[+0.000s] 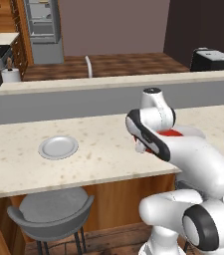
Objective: Pick the chicken drumstick and lemon wedge from their plates and place them in the bowl. Then put the bowl in the fridge.
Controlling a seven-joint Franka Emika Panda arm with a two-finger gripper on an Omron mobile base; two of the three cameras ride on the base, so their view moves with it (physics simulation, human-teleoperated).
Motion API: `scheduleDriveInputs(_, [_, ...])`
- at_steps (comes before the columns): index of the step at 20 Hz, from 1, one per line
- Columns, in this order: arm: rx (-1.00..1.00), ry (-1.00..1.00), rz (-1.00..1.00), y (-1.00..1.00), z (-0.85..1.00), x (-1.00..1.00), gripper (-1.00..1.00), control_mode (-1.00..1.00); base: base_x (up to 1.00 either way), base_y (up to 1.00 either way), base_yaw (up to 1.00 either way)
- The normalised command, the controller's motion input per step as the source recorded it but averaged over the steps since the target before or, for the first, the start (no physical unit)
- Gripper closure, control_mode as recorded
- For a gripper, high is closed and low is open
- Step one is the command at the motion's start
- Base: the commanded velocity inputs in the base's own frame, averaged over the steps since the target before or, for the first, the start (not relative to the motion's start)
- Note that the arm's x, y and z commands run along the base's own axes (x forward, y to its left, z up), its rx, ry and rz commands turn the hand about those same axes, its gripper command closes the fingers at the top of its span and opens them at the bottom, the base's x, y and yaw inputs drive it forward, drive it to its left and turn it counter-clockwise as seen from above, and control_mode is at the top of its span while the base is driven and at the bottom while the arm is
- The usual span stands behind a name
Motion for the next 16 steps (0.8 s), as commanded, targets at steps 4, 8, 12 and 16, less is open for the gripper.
scheduleDriveInputs(4, [-0.18, -0.04, 0.0, 0.06, 0.24, -0.57, 1.0, -1.0, 0.0, 0.0, 0.0])
scheduleDriveInputs(8, [-0.19, -0.08, 0.0, 0.02, 0.21, -0.53, 1.0, -1.0, 0.0, 0.0, 0.0])
scheduleDriveInputs(12, [-0.12, -0.13, 0.0, 0.01, 0.16, -0.41, 1.0, -1.0, 0.0, 0.0, 0.0])
scheduleDriveInputs(16, [-0.06, -0.22, 0.0, 0.0, 0.09, -0.34, 1.0, -1.0, 0.0, 0.0, 0.0])
